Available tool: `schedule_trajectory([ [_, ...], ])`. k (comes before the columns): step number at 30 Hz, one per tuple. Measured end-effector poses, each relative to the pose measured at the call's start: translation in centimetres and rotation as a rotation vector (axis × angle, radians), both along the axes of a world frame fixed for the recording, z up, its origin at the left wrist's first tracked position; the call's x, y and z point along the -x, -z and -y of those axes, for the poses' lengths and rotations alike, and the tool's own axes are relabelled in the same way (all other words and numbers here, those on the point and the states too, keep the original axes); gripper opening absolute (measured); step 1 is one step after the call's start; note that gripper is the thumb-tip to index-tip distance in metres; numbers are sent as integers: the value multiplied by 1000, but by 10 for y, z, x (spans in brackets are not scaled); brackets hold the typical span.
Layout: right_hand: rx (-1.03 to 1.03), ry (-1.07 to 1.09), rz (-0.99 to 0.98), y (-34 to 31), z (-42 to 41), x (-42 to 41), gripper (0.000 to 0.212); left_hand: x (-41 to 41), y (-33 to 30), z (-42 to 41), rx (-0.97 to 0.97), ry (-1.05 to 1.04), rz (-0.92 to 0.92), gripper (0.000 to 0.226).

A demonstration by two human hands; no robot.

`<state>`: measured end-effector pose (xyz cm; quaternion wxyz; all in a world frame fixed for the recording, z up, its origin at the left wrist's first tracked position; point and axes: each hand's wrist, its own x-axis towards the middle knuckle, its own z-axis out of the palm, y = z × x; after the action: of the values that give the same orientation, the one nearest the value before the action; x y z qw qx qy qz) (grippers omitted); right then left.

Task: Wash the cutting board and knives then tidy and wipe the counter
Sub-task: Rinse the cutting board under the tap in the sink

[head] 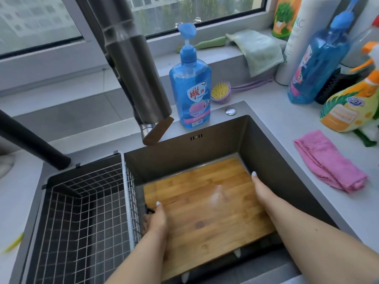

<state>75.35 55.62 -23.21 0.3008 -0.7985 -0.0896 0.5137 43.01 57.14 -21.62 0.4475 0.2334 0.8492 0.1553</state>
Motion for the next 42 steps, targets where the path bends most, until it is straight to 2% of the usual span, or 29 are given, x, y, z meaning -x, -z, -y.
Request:
schedule_trajectory([
  [2,32,-5,-19,5,0,0,125,2,13,-2,22,-44,60,90],
  [5,63,-8,-46,-20,1,14,97,6,41,-5,35,-125,171,99],
  [7,60,-26,10,-12,-1,10,86,7,53,-5,40,-141,190,102],
  [9,60,-71,72,-11,0,9,84,10,73,-5,49,-123,187,102],
  [14,194,-292,175,-30,5,22,92,22,127,-8,46,-63,172,129],
  [16,231,-371,256,-41,7,30,93,11,87,-9,19,-34,193,130],
  [19,155,-504,397,-63,2,49,84,-12,8,-12,-70,49,208,114],
  [21,27,-584,462,-83,-7,64,75,-26,-53,-13,-162,102,211,96],
  [24,-238,-567,480,-121,-20,88,58,-39,-103,-15,-324,228,176,57],
  [27,-528,-511,451,-168,-36,115,38,-40,-139,-17,-504,294,105,42],
  [31,-803,-590,475,-233,-62,147,36,-28,-175,-21,-654,309,78,35],
  [36,-729,-848,539,-271,-80,165,19,-5,-184,-12,-638,291,106,35],
  [38,-711,-878,599,-271,-81,165,22,2,-179,-5,-604,280,132,36],
  [42,-713,-859,564,-274,-76,164,22,10,-163,5,-551,237,195,34],
])
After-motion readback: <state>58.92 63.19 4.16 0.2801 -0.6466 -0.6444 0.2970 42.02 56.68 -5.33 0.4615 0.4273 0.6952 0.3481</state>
